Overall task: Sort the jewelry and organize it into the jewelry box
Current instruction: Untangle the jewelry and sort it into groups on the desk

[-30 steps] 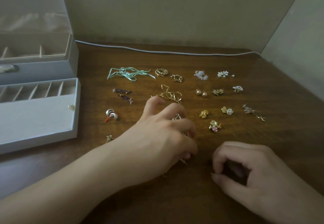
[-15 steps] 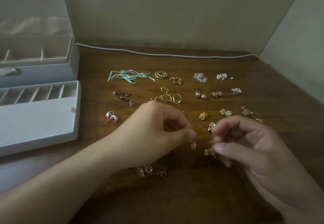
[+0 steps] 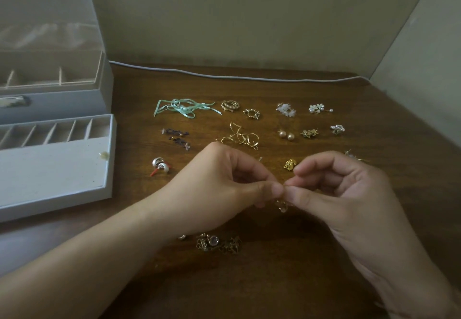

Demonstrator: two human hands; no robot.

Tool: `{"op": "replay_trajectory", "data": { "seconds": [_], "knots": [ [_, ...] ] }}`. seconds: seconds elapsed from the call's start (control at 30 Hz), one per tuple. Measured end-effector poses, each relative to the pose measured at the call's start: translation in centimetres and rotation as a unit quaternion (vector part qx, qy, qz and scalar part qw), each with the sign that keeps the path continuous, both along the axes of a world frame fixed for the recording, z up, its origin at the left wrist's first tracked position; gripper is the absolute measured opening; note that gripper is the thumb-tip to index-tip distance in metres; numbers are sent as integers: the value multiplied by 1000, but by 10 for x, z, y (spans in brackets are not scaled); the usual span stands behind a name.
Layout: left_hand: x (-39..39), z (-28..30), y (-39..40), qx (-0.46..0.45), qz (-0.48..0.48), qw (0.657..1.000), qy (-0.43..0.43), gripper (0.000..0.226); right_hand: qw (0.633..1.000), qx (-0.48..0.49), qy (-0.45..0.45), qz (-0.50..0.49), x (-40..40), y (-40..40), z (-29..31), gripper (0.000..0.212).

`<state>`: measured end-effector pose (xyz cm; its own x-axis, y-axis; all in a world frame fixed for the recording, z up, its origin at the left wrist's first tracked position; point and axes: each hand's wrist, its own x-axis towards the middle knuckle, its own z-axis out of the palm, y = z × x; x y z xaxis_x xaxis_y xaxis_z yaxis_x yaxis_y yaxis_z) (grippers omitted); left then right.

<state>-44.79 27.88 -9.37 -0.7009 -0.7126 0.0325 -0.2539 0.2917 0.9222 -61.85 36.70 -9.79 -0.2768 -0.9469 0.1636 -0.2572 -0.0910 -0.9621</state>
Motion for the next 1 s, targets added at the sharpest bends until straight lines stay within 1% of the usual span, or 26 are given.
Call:
{"op": "replay_trajectory", "data": {
  "seconds": [0.07,0.23,0.3,0.37,0.43,0.5,0.57,0.6,0.7,0.83,0.9,1.0],
  "knots": [
    [1,1,1,-15,1,1000,0,13,1000,0,17,-3,2,1,0,39],
    [0,-1,3,-71,24,997,-4,3,997,-3,74,-10,3,5,0,35],
    [0,-2,5,-105,18,994,-27,4,994,-11,108,-18,3,10,-2,30],
    [-1,-3,7,-142,3,989,-47,11,988,-21,148,-29,2,19,-5,29],
    [-1,-4,8,-168,0,984,-53,22,985,-25,165,-53,-6,27,-8,33],
    [0,-4,6,-190,20,981,-45,30,977,-28,184,-103,-29,31,-13,33],
    [1,-6,2,-199,44,978,-30,29,964,-13,213,-156,-58,29,-17,32],
    [2,-6,1,-204,54,977,-28,27,962,4,218,-167,-71,27,-18,31],
    [3,-9,-2,-223,79,971,-34,23,966,53,208,-147,-98,18,-16,25],
    [4,-10,-5,-247,72,965,-41,26,974,104,190,-70,-113,-5,-3,17],
    [6,-10,-7,-263,74,961,-48,22,972,123,200,-34,-113,-17,0,14],
    [10,-9,-12,-280,82,955,-51,15,963,134,234,-21,-109,-31,-3,14]
  ]
}}
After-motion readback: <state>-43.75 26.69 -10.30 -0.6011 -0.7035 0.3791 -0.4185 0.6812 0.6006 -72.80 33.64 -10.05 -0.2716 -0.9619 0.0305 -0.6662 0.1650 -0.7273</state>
